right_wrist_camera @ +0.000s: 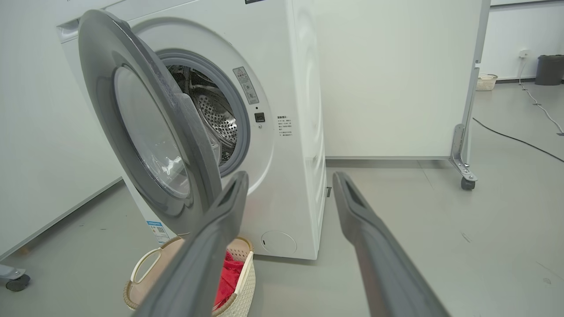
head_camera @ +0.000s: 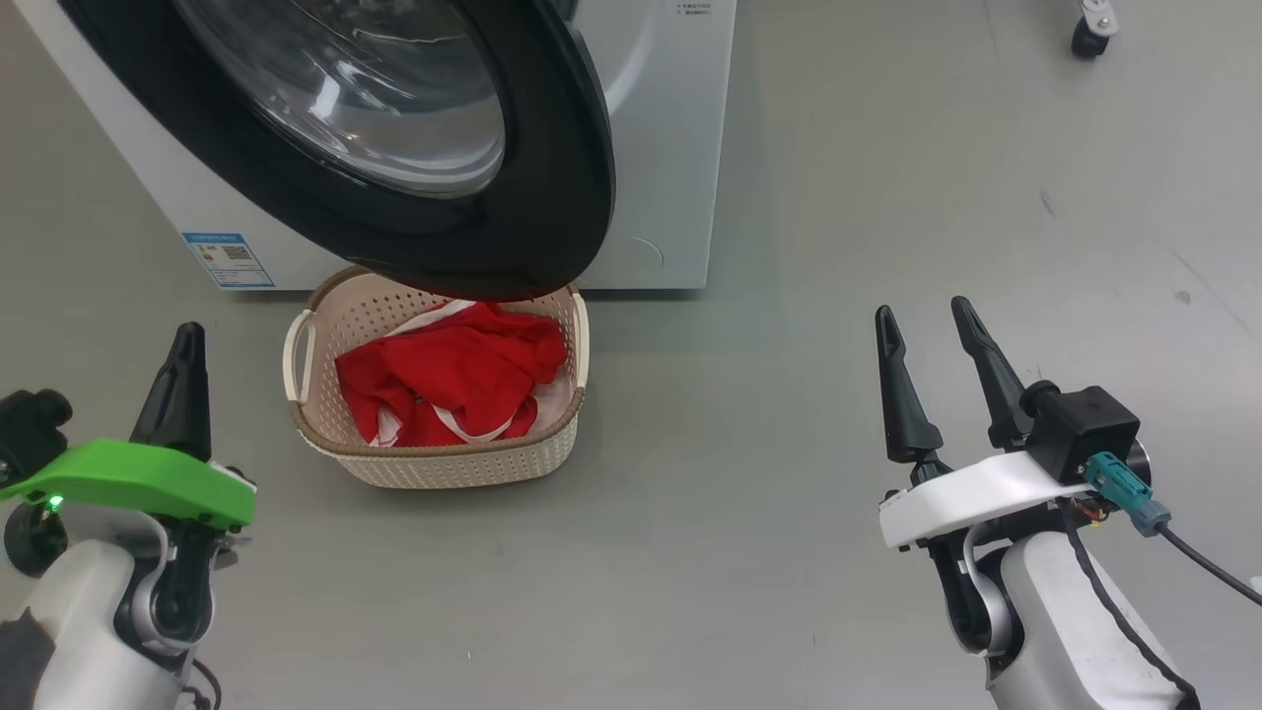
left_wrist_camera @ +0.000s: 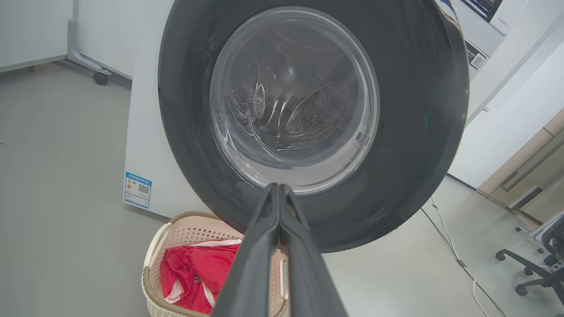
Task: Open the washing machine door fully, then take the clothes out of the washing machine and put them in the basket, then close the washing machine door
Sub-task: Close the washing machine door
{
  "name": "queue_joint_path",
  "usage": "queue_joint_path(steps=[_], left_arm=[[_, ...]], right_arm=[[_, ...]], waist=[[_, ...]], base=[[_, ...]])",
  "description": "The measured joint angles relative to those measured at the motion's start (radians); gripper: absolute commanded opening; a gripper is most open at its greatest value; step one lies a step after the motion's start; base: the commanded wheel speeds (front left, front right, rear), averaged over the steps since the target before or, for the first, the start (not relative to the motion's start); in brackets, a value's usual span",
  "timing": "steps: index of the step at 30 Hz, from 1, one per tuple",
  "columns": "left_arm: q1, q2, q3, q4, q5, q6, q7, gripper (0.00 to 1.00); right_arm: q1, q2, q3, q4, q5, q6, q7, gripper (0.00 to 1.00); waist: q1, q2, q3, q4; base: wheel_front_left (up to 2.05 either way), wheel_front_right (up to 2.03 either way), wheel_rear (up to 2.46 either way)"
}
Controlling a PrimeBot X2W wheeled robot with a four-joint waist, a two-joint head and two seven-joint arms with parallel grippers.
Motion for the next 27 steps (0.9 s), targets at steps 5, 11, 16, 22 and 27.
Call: queue_joint_path(steps=[5,11,16,22,27], left_arm=[[0.050,0.012,0.023,-0.023,0.050,0.030,0.001,0.00],[0.093,0.012,0.065,-0.058,0.114,0.058,0.003,0.00],[0.112,0.006,0.132,-0.119,0.215,0.086,0.010,0.00],[0.152,-0.020,0.171,-0.162,0.284,0.107,0.010,0.00],[0.190,-0.037,0.197,-0.201,0.350,0.114,0.010,0.00]], right_arm=[[0.015,0.001,0.010,0.002,-0.008,0.009,0.000,1.00],[0.017,0.001,0.013,0.001,-0.009,0.017,0.000,1.00],[0.025,0.001,0.009,0.000,-0.009,0.017,0.000,1.00],[0.035,0.002,0.000,-0.005,-0.009,0.017,0.000,1.00],[0.035,0.007,-0.004,-0.011,-0.009,0.017,0.000,1.00]], waist=[[0.0000,0.0000,-0.028,0.022],[0.0000,0.0000,-0.041,0.030],[0.0000,0.0000,-0.043,0.033],[0.0000,0.0000,-0.040,0.038],[0.0000,0.0000,-0.035,0.042]], base=[[0.00,0.00,0.00],[0.00,0.00,0.00],[0.00,0.00,0.00],[0.00,0.00,0.00],[0.00,0.00,0.00]])
